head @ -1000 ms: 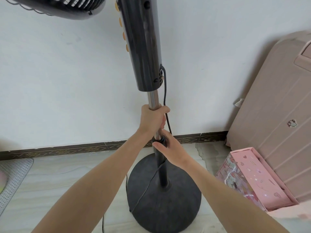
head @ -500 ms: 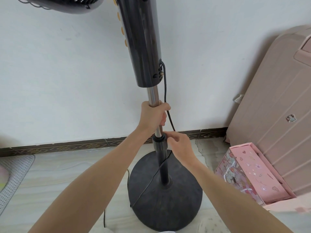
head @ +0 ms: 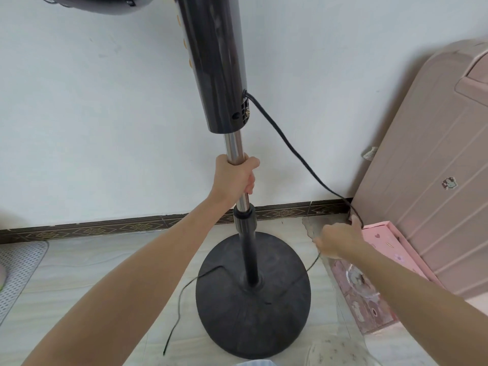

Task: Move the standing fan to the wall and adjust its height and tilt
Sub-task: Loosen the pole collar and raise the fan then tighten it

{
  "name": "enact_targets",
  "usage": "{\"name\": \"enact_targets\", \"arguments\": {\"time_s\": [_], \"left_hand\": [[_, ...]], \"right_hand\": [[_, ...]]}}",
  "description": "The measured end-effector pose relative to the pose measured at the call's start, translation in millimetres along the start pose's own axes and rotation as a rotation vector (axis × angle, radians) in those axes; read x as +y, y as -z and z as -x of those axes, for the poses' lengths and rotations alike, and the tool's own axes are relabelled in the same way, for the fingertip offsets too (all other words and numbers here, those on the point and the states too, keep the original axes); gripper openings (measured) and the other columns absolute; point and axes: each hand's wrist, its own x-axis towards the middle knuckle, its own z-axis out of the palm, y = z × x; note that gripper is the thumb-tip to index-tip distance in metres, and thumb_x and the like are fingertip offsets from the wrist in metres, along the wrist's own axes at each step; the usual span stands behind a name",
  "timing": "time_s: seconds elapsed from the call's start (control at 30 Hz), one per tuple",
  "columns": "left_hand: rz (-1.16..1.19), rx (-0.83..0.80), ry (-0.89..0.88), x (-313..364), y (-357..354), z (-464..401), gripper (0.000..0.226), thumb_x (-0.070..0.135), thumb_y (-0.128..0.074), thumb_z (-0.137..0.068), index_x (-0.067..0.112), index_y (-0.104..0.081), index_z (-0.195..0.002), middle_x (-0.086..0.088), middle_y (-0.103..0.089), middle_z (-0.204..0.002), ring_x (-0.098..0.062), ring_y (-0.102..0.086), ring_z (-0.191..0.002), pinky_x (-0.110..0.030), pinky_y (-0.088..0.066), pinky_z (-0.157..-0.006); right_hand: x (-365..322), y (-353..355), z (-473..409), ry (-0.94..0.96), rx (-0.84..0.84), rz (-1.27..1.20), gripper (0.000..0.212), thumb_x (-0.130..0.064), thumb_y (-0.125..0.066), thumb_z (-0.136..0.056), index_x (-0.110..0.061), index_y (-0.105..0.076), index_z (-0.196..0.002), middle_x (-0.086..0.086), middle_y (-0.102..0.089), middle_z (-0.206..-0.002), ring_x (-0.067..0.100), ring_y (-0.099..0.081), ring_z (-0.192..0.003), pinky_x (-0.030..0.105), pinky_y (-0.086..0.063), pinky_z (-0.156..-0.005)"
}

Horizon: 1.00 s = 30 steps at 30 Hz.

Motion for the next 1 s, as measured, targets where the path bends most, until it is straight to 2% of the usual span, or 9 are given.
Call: {"name": "enact_targets", "arguments": {"time_s": [0.17,0.27,0.33,0.43,0.53,0.63,0.8,0.9,1.0], "left_hand": [[-0.003,0.015,0.013,-0.1,-4.2,0.1,0.044,-0.002,-0.053,-0.08,0.014,-0.032,-0.045,0.004,-0.031,-0.032,-0.018,-0.028,-0.035,-0.027,-0.032,-0.044],[0.003,0.019,0.017,1.7,-4.1,0.5,0.044,-0.004,-0.051,-0.079,0.014,-0.031,-0.045,0.005,-0.029,-0.033,-0.016,-0.026,-0.035,-0.025,-0.029,-0.042],[-0.002,0.02,0.013,1.3,-3.6,1.1,0.044,-0.004,-0.051,-0.079,0.014,-0.032,-0.044,0.005,-0.03,-0.033,-0.016,-0.027,-0.034,-0.023,-0.03,-0.041],[-0.007,0.023,0.012,1.0,-2.4,0.5,0.044,-0.003,-0.052,-0.08,0.014,-0.033,-0.045,0.004,-0.032,-0.033,-0.017,-0.028,-0.034,-0.024,-0.032,-0.041],[-0.004,0.024,0.022,0.8,-2.9,0.1,0.043,-0.003,-0.052,-0.079,0.014,-0.032,-0.045,0.004,-0.031,-0.033,-0.017,-0.027,-0.035,-0.025,-0.03,-0.042],[0.0,0.024,0.025,-0.2,-4.0,-1.2,0.042,-0.004,-0.051,-0.078,0.014,-0.031,-0.046,0.004,-0.029,-0.033,-0.016,-0.026,-0.035,-0.024,-0.029,-0.042],[-0.002,0.025,0.029,-0.5,-4.4,-1.7,0.041,-0.002,-0.052,-0.079,0.015,-0.03,-0.048,0.003,-0.029,-0.034,-0.017,-0.026,-0.035,-0.025,-0.029,-0.043],[-0.001,0.029,0.016,0.2,-5.4,-1.6,0.042,-0.002,-0.052,-0.079,0.014,-0.031,-0.047,0.003,-0.029,-0.033,-0.017,-0.026,-0.035,-0.026,-0.029,-0.043],[0.008,0.033,0.013,0.1,-5.2,-0.6,0.045,-0.003,-0.052,-0.078,0.015,-0.031,-0.043,0.004,-0.029,-0.032,-0.016,-0.025,-0.034,-0.022,-0.028,-0.041]], "right_hand": [[-72.1,11.6,8.5,0.497,-0.115,-0.938,0.073,-0.028,-0.057,-0.088,-0.022,-0.014,-0.147,-0.003,-0.028,-0.153,0.013,-0.026,-0.141,0.035,-0.023,-0.116],[-104.2,30.7,10.2,0.59,-0.072,-1.181,0.054,-0.015,-0.059,-0.086,-0.018,-0.036,-0.135,0.002,-0.051,-0.136,0.016,-0.045,-0.127,0.034,-0.034,-0.109],[-107.6,35.9,10.2,0.486,0.015,-1.23,0.041,-0.013,-0.065,-0.081,-0.014,-0.048,-0.118,0.003,-0.061,-0.117,0.021,-0.056,-0.112,0.034,-0.043,-0.098],[-110.8,31.6,14.9,0.359,0.17,-1.226,0.047,-0.024,-0.077,-0.071,-0.015,-0.046,-0.105,0.001,-0.058,-0.106,0.013,-0.057,-0.091,0.022,-0.043,-0.072],[-112.6,28.1,18.5,0.458,0.146,-1.206,0.07,-0.024,-0.073,-0.075,-0.021,-0.033,-0.132,-0.004,-0.04,-0.126,0.011,-0.046,-0.111,0.024,-0.038,-0.094],[-111.8,27.9,22.5,0.586,0.07,-1.304,0.061,-0.005,-0.061,-0.08,-0.021,-0.035,-0.133,0.001,-0.046,-0.129,0.017,-0.046,-0.119,0.033,-0.036,-0.106],[-93.9,20.8,25.8,0.342,0.239,-1.501,0.042,0.011,-0.043,-0.077,-0.008,-0.064,-0.108,0.004,-0.068,-0.107,0.014,-0.063,-0.103,0.039,-0.046,-0.101],[-96.4,36.7,20.6,0.383,0.122,-1.487,0.053,0.01,-0.038,-0.08,-0.01,-0.049,-0.127,0.0,-0.06,-0.118,0.013,-0.055,-0.109,0.031,-0.042,-0.098],[-115.6,48.4,18.8,0.494,0.008,-1.365,0.055,0.013,-0.035,-0.077,-0.014,-0.051,-0.123,-0.004,-0.059,-0.092,0.011,-0.052,-0.085,0.023,-0.04,-0.075]]}}
